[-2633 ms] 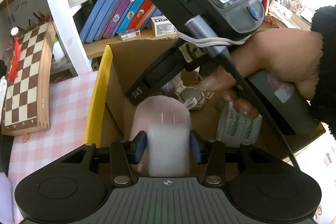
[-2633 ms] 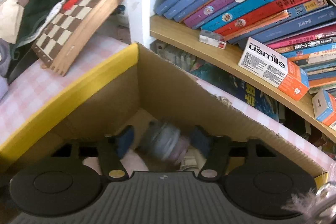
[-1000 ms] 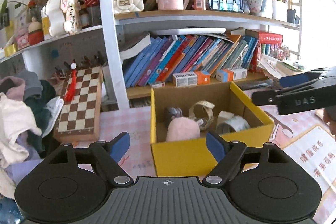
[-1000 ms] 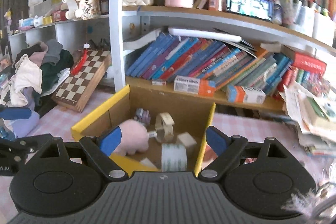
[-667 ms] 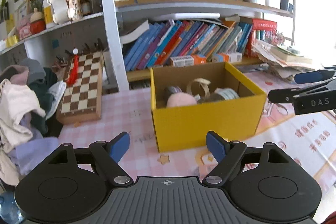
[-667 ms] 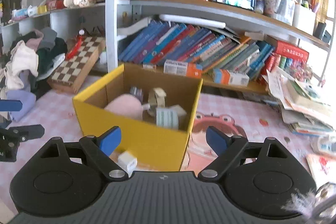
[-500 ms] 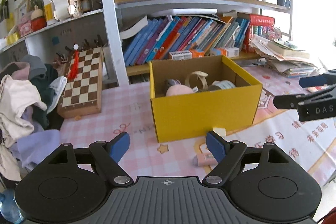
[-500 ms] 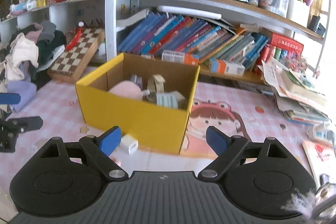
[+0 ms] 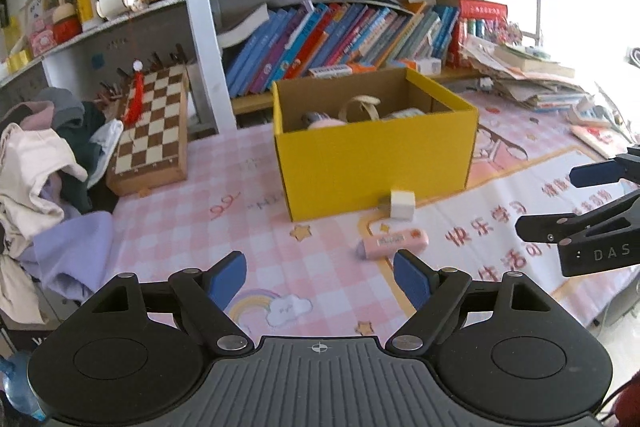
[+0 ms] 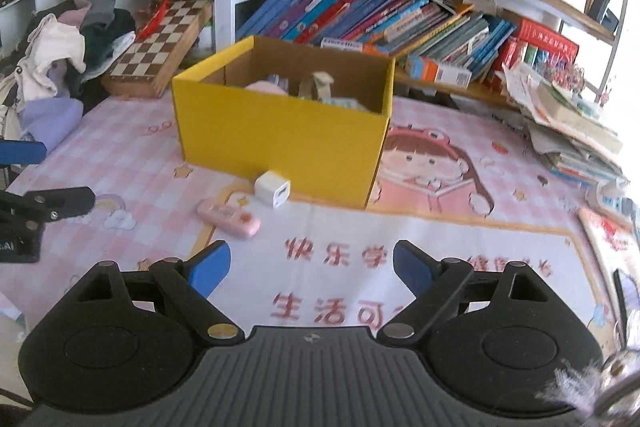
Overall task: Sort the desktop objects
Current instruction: 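Withdraw both tools from the box toward the pink eraser and white charger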
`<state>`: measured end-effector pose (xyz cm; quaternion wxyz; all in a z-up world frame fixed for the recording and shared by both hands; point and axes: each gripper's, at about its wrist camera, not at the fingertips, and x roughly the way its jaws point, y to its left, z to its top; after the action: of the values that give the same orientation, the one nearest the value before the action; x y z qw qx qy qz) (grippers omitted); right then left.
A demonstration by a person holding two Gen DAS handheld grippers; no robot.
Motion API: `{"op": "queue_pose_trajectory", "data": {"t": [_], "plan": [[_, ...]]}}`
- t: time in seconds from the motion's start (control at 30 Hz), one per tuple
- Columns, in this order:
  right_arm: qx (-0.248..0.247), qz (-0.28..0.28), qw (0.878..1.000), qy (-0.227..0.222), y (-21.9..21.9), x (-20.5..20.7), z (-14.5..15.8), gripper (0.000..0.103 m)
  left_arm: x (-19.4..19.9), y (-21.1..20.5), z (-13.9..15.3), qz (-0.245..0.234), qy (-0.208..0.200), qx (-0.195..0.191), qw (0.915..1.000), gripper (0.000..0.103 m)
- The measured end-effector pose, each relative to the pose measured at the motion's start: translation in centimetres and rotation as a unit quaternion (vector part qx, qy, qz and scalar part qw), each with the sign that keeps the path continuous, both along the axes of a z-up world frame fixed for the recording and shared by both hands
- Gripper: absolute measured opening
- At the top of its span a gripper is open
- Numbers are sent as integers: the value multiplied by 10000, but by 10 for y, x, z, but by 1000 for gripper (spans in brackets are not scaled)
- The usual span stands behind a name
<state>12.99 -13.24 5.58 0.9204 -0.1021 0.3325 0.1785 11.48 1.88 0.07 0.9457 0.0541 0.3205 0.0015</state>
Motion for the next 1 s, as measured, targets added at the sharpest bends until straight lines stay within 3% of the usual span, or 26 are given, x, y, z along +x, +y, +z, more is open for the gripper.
{"op": "queue_pose_trajectory", "data": {"t": [0.5, 0.67, 1.0], "plan": [[-290, 91, 9972, 689, 11, -14, -26, 92, -7, -7, -22, -148, 552, -173, 9982, 83], [-314, 130, 9970, 700, 12, -15, -27, 93, -7, -12, -24, -269, 605, -96, 9978, 89], [-234, 94, 9986, 461, 8, -14, -21, 90, -1, -14, -24, -294, 543, -124, 9980, 89]]}}
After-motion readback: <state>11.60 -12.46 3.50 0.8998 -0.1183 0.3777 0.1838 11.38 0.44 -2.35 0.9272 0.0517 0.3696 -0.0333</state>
